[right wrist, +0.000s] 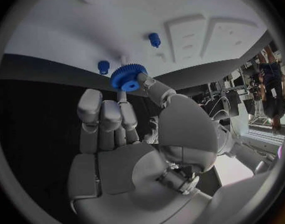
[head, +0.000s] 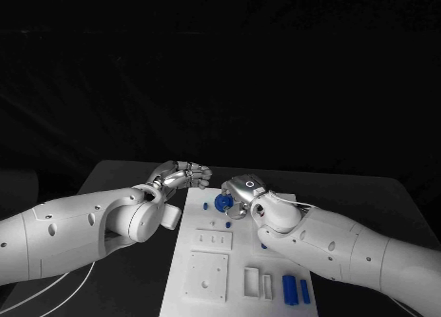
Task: Assemble the parts on the task board
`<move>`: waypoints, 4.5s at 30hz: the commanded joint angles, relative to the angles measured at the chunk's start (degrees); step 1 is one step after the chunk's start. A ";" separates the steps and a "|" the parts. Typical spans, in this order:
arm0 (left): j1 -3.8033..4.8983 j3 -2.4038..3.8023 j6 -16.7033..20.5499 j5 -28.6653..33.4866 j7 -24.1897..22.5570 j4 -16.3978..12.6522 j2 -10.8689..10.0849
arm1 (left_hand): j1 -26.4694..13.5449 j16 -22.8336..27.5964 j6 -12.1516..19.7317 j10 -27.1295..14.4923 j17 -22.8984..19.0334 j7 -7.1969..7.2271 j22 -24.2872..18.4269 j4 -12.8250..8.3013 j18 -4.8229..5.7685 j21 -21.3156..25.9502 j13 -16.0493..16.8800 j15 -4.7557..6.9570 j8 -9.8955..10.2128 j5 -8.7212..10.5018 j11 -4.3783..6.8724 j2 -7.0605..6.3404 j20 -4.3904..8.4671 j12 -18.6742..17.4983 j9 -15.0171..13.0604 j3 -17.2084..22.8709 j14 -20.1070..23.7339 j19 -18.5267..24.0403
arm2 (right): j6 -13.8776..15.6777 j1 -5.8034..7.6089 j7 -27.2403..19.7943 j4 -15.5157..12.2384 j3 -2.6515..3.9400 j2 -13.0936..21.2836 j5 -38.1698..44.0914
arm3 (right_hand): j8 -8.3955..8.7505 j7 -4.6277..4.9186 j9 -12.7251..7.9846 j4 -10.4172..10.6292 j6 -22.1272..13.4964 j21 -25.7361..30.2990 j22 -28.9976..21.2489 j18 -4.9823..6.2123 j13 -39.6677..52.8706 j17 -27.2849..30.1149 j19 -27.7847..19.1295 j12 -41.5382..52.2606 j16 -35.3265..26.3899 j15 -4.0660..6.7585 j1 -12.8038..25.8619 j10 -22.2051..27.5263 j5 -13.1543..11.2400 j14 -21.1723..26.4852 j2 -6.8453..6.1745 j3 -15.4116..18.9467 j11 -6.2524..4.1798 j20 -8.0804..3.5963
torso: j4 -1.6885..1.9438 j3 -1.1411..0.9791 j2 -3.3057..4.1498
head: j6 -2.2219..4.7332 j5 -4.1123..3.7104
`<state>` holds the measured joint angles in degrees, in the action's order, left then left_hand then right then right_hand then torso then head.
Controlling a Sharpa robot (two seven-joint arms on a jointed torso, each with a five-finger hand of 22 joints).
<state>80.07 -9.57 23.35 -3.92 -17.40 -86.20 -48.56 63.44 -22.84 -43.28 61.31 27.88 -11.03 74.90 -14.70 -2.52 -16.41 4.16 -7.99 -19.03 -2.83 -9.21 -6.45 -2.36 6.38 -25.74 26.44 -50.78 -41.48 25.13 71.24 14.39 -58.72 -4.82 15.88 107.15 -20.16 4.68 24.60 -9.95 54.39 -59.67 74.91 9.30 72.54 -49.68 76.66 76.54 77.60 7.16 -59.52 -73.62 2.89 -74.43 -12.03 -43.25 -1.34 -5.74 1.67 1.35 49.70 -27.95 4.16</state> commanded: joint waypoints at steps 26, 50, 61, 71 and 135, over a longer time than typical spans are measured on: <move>0.30 0.07 -0.16 -0.58 -0.62 -0.57 0.06 | -0.52 0.33 -0.51 0.46 0.08 -0.07 1.26 -0.38 -0.85 -0.04 -0.08 -0.33 0.03 -0.16 -0.13 0.17 -0.18 -0.43 0.13 0.09 -0.19 0.04 | -1.12 -0.28 1.31 2.59 -0.97 -1.52 2.26 | 0.23 0.53 1.54 0.48 4.31 -0.15 0.73 5.70 -1.04 -0.11 0.16 -0.97 -0.47 0.19 -0.66 0.98 0.16 0.09 -0.89 -0.29 0.16 -0.03 | -0.12 -0.23 -0.06 | -0.44 0.57; 0.40 0.07 -0.15 -0.58 -0.56 -0.54 0.04 | -0.57 0.34 -0.50 0.46 0.08 -0.08 1.26 -0.40 -0.85 -0.05 -0.08 -0.33 0.04 -0.16 -0.15 0.12 -0.18 -0.46 0.15 0.10 -0.18 0.04 | -2.59 -0.27 2.14 4.10 -0.97 -2.35 1.15 | 3.94 2.85 0.02 1.12 -2.13 0.27 0.57 5.70 -5.34 -0.11 -0.33 -5.26 -1.33 -1.89 -2.03 5.96 0.06 0.01 -3.23 -1.05 2.37 0.18 | -0.17 -0.25 -0.10 | -0.75 0.80; 0.41 0.07 -0.13 -0.70 -0.47 -0.53 0.02 | -0.45 0.37 -0.48 0.43 0.09 -0.08 1.26 -0.56 -0.87 -0.06 -0.10 -0.33 0.06 -0.17 -0.18 0.05 -0.17 -0.53 0.18 0.19 -0.16 0.06 | -2.95 -0.27 1.64 3.84 -0.97 -2.19 -0.06 | 5.05 3.51 -0.45 1.09 -4.38 0.30 0.59 5.70 -5.74 -0.27 -0.39 -5.56 -1.48 -2.50 -2.20 6.34 0.07 -0.06 -3.77 -0.15 3.00 0.30 | -0.15 -0.24 -0.09 | -0.77 0.78; 0.41 0.07 -0.19 -0.70 -0.49 -0.32 0.14 | -0.42 0.39 -0.49 0.44 0.10 -0.09 1.26 -0.62 -0.86 -0.07 -0.10 -0.34 0.05 -0.16 -0.20 0.04 -0.18 -0.56 0.19 0.24 -0.16 0.07 | -2.07 -0.27 1.05 3.22 -0.96 -1.32 -1.19 | 5.12 3.73 -0.44 1.32 -4.70 0.30 0.59 5.70 -5.82 -0.37 -0.36 -5.60 -1.47 -2.72 -1.92 6.46 -0.02 -0.07 -3.79 0.41 3.23 0.28 | -0.14 -0.25 -0.12 | -0.66 0.86; -0.40 -0.10 -2.15 -3.15 -1.49 2.12 0.15 | -0.85 -0.01 -1.74 2.92 0.84 0.34 1.16 -1.50 -0.44 -0.75 -0.17 0.50 -0.33 -0.16 0.64 0.47 0.71 -0.57 0.67 0.66 -2.00 -1.06 | -6.02 -3.32 -26.93 9.01 2.96 16.67 -35.86 | 4.96 4.07 -0.40 -6.71 -5.43 0.67 0.96 5.70 -7.17 -1.39 -2.82 -6.39 -2.78 -3.03 -1.39 9.31 9.17 0.35 1.74 12.70 3.55 0.66 | -2.21 -1.78 -1.63 | -0.47 0.87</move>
<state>79.66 -9.70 22.19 -6.86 -18.12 -83.92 -48.53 62.87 -23.07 -45.13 64.57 28.77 -10.42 74.91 -15.87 -2.63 -17.29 4.06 -7.59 -19.52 -2.83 -8.59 -5.88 -1.54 5.99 -25.16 26.97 -53.24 -42.92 20.54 67.99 -11.58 -49.80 -1.87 32.68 71.69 -15.53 8.56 24.25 -16.75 49.19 -59.23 74.90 8.64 65.34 -50.99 74.18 70.45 75.17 4.30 -60.28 -65.11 11.77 -74.01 -10.18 -30.91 1.63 -5.12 -0.55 -0.47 48.09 -28.32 5.06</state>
